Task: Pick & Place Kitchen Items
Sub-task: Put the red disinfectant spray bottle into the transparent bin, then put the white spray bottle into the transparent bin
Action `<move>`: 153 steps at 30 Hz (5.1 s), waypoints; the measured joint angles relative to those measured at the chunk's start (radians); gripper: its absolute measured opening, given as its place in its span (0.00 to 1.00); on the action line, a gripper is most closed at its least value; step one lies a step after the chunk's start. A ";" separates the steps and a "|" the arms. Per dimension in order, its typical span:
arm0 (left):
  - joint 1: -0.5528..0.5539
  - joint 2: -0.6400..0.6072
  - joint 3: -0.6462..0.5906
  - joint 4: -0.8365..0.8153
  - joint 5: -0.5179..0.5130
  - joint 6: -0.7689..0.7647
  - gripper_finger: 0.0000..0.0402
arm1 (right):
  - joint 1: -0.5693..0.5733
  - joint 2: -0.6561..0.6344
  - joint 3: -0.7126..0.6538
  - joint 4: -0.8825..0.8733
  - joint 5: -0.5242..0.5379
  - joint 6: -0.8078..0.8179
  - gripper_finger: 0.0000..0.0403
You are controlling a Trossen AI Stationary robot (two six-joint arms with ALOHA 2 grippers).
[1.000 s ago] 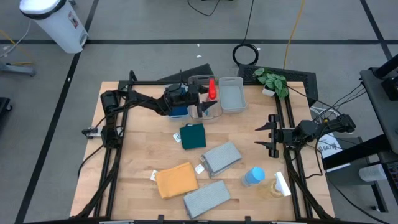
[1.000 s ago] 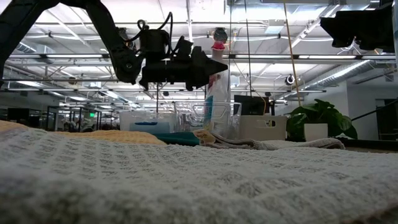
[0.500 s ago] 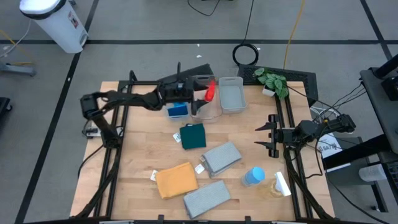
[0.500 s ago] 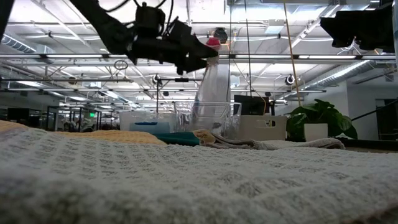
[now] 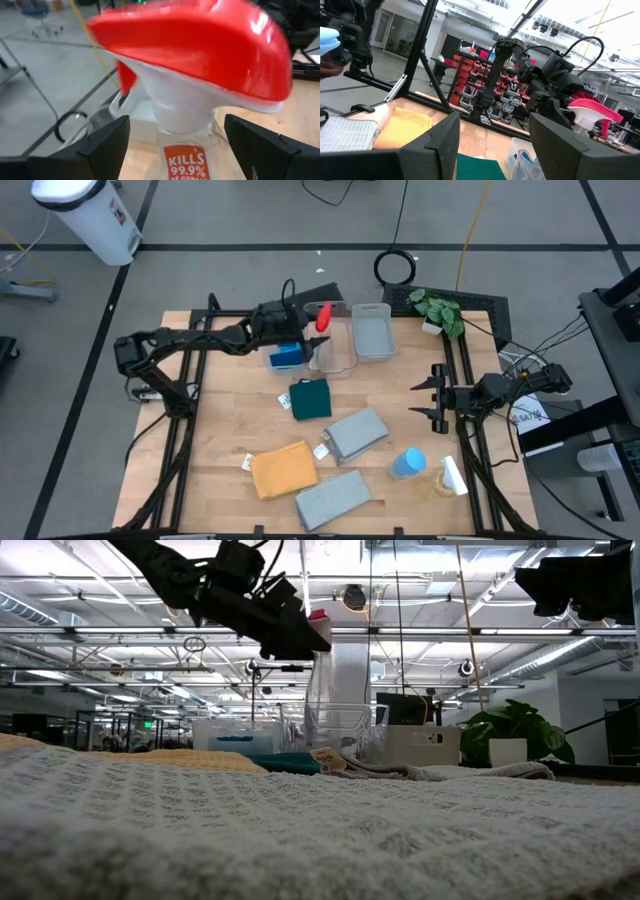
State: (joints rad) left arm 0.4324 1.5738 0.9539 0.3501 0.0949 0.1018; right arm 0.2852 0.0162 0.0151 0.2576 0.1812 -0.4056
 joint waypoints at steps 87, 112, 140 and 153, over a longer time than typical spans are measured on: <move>-0.016 0.104 0.001 0.209 -0.514 -0.009 0.84 | 0.000 0.000 0.000 0.003 0.000 0.000 0.52; -0.042 -0.070 0.000 -0.154 -0.567 -0.080 0.84 | 0.000 0.000 0.000 0.003 0.000 0.000 0.52; -0.062 -1.015 -0.643 -0.102 -0.245 -0.210 0.73 | 0.000 0.000 0.000 0.002 0.000 0.000 0.52; -0.062 -1.017 -0.658 -0.065 -0.200 -0.212 0.73 | 0.000 0.000 0.000 0.167 -0.164 0.091 0.52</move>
State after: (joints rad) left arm 0.3706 0.5563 0.2962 0.2851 -0.1047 -0.1097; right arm 0.2848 0.0162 0.0151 0.4248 0.0177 -0.3145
